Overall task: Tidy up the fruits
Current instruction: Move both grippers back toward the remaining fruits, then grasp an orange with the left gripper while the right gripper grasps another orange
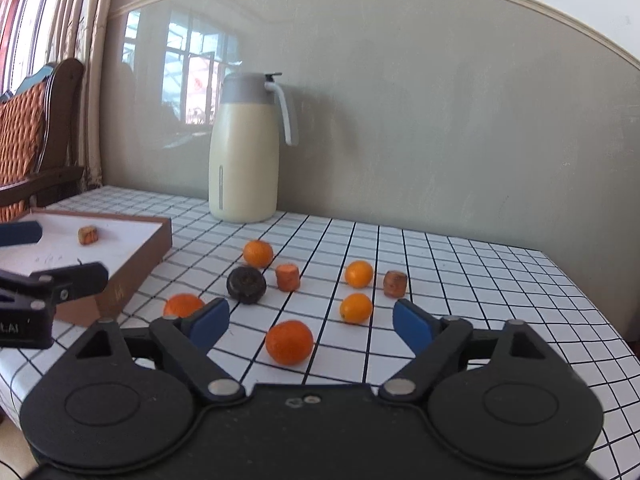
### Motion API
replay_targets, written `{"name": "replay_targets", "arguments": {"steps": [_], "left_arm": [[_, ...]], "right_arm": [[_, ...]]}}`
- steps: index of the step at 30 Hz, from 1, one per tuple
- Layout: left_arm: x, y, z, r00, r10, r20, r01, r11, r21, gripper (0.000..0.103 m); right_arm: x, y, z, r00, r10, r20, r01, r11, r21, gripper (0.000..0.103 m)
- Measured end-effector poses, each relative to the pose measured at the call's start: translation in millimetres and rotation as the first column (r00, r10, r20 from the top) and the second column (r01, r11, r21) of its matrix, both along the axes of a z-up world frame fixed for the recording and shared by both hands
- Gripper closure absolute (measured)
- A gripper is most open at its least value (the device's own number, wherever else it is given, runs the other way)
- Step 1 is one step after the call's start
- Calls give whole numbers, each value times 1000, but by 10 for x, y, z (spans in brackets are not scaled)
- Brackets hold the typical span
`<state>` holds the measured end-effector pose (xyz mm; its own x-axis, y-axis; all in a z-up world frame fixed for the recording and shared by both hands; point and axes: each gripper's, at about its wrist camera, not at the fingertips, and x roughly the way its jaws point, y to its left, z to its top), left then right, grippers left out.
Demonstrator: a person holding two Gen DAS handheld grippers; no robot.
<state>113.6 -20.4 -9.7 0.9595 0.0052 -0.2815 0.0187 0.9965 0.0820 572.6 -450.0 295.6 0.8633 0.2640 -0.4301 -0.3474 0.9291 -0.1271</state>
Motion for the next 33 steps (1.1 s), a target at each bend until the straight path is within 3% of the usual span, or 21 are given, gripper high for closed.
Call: {"name": "replay_targets", "arguments": {"steps": [9,12,15,20,26,29,33], "left_arm": [[124,-163,-62,1000,-22,-22,22,1000,1,0],[187,-205,-94,999,-30,-39,30,1000,-2,17],[243,-242,-140,998,-29,-64,29,1000,-8,18],[366,-313,-222,992,-44,-118,41,999,-24,34],[521,-362,-314,983,-55,-173,49,998,-37,36],[610,-359,-360,979,-53,-199,44,998,-52,36],[742,-331,-424,970,-45,-239,26,996,-84,36]], "right_arm": [[51,-50,-84,999,10,-40,-10,1000,-9,28],[59,-31,-126,999,12,-50,-13,1000,-22,29],[81,-22,-171,998,12,-64,-14,999,-29,31],[148,23,-269,995,18,-95,-23,998,-50,38],[243,98,-378,994,22,-110,-31,996,-80,45],[311,117,-414,993,17,-120,-27,996,-82,56],[398,124,-446,991,4,-133,-14,997,-76,59]]}}
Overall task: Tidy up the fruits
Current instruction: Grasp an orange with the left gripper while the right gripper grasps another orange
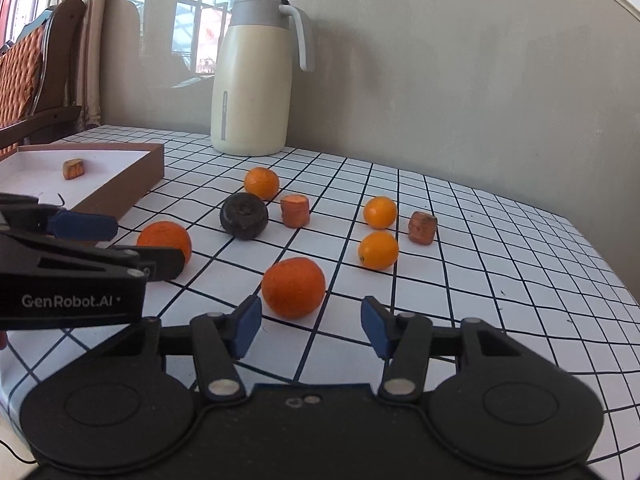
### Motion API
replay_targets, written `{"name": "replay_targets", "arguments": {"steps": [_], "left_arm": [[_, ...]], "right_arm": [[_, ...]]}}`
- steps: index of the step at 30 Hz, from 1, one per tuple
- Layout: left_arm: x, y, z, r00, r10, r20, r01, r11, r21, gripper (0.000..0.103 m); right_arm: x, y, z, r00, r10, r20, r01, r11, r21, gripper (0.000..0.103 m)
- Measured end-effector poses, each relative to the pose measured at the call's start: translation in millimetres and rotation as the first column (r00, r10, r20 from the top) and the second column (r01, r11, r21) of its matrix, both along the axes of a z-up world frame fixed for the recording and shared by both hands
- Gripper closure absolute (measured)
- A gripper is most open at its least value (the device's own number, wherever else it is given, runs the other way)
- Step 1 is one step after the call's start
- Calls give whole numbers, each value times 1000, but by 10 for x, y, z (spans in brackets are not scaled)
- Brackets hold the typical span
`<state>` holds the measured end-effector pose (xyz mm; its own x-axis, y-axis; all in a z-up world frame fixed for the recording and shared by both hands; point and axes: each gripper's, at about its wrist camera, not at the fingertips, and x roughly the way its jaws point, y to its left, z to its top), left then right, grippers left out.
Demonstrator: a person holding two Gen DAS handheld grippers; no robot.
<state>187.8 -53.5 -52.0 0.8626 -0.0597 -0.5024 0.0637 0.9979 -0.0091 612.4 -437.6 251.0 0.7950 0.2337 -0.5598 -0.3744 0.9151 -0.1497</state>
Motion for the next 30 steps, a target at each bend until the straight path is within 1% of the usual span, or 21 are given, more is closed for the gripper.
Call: {"name": "replay_targets", "arguments": {"steps": [3,7,10,11,13,14,16,19,23,27,28,29,30], "left_arm": [[68,23,-27,1000,5,-14,-6,1000,-23,39],[124,12,-34,1000,10,-11,-10,1000,-21,40],[156,19,-34,1000,13,-9,-14,1000,-27,40],[161,17,-33,1000,14,-9,-14,999,-29,40],[153,24,-23,1000,11,-7,-11,999,-40,40],[155,15,-19,1000,8,-6,-8,1000,-29,40],[163,-24,-35,1000,-1,-12,1,1000,1,40],[154,-112,-36,1000,-15,3,15,998,60,40],[190,-118,-73,1000,-1,-24,2,999,46,40],[205,-147,-117,1000,5,-28,-3,998,62,40],[208,-158,-128,1000,4,-28,-2,998,69,41],[215,-162,-139,999,2,-34,1,998,70,54],[224,-158,-147,999,10,-40,-7,998,69,61]], "right_arm": [[55,28,-12,1000,10,-2,-10,1000,2,60],[109,74,-14,1000,16,-12,-16,1000,-3,62],[186,76,-13,999,13,-45,-13,1000,5,63],[217,64,-15,998,7,-60,-6,1000,11,63],[252,38,-10,997,-6,-72,8,1000,25,70],[268,19,4,997,-24,-68,26,999,31,73],[305,-43,21,996,-47,-71,50,998,45,73],[341,-150,20,993,-69,-94,77,994,78,73],[332,-200,12,993,-74,-93,81,993,83,73],[330,-181,9,993,-73,-88,80,994,77,73],[330,-182,9,993,-73,-89,80,994,78,73],[329,-180,11,993,-73,-90,81,994,79,73],[328,-181,11,993,-74,-91,81,993,80,73]]}}
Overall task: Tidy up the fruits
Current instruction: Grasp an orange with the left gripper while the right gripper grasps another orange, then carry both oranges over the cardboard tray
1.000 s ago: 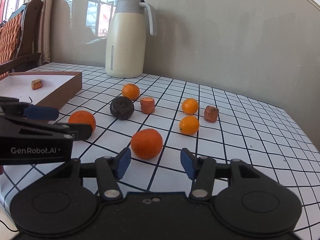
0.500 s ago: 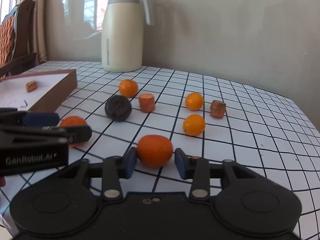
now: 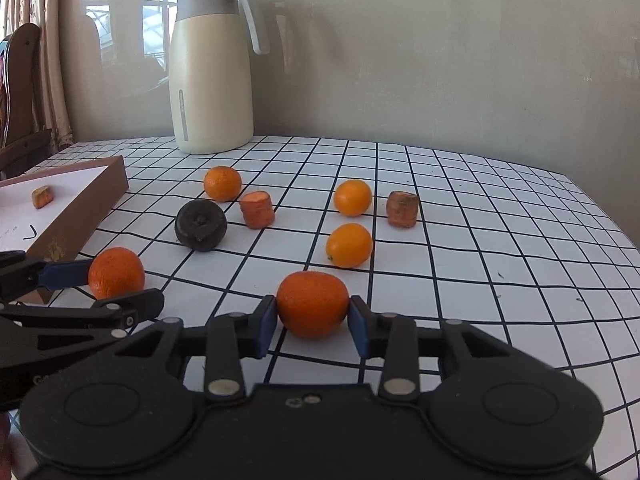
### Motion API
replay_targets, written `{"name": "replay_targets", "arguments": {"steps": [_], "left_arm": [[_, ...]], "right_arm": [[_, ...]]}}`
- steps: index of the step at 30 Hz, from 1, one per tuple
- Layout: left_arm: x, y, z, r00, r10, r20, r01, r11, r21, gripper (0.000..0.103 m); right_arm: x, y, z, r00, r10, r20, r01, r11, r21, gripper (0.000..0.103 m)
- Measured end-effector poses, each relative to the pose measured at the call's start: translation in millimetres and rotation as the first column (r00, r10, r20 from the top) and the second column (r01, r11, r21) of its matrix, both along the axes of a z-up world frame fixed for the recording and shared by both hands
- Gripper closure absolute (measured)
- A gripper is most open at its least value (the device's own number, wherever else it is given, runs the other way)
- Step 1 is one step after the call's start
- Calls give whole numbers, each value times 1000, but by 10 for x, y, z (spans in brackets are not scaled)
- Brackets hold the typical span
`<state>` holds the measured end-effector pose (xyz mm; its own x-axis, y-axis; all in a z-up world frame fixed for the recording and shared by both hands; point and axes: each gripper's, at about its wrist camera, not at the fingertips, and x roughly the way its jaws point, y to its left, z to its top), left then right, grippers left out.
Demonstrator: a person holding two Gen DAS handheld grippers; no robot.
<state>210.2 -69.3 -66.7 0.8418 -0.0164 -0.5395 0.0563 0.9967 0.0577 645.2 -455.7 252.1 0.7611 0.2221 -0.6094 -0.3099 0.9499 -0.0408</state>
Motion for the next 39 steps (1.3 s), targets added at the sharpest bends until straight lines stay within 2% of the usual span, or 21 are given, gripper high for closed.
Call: {"name": "replay_targets", "arguments": {"steps": [9,21,31,39], "left_arm": [[-35,2,23,1000,-16,2,16,999,-31,62],[-270,62,310,996,-38,78,42,998,-43,62],[-592,379,594,988,-15,155,20,999,-32,62],[-739,750,715,981,50,188,-47,999,-21,62]], "right_arm": [[-50,-16,57,999,-17,28,17,1000,-2,74],[-192,46,323,995,-19,100,18,1000,11,75],[-367,199,520,986,4,165,-8,1000,28,74],[-461,381,655,975,40,217,-54,997,58,74]]}}
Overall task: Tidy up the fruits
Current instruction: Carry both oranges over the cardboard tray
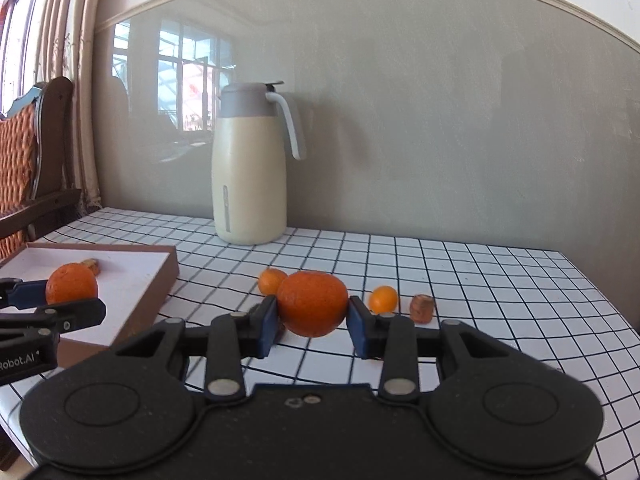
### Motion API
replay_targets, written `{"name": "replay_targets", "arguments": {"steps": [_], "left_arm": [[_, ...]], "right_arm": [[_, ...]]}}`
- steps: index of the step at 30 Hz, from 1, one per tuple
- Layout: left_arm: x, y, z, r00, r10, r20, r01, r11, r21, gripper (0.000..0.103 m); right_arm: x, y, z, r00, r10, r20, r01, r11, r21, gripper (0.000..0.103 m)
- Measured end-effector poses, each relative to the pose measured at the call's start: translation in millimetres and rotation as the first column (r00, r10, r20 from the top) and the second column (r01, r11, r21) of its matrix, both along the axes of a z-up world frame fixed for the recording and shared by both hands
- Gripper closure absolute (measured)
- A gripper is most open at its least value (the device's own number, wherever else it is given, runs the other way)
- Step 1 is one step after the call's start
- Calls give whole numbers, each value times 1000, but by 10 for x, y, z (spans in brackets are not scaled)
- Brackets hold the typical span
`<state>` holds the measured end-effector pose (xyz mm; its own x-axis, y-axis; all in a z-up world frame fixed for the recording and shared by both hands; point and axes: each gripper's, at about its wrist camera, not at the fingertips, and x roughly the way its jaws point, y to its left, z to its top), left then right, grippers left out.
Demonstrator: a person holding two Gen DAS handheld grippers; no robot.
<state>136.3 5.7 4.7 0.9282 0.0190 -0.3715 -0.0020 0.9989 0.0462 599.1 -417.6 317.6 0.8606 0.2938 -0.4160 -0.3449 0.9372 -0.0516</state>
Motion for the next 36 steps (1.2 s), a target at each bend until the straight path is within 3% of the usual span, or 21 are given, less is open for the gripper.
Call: {"name": "replay_targets", "arguments": {"steps": [18,36], "left_arm": [[-187,733,71,991,134,25,-134,991,-9,62],[-360,1551,30,957,290,24,-289,957,-22,62]], "right_arm": [[-126,715,46,990,132,49,-133,991,20,74],[-181,1387,-40,971,236,48,-237,971,14,74]]}}
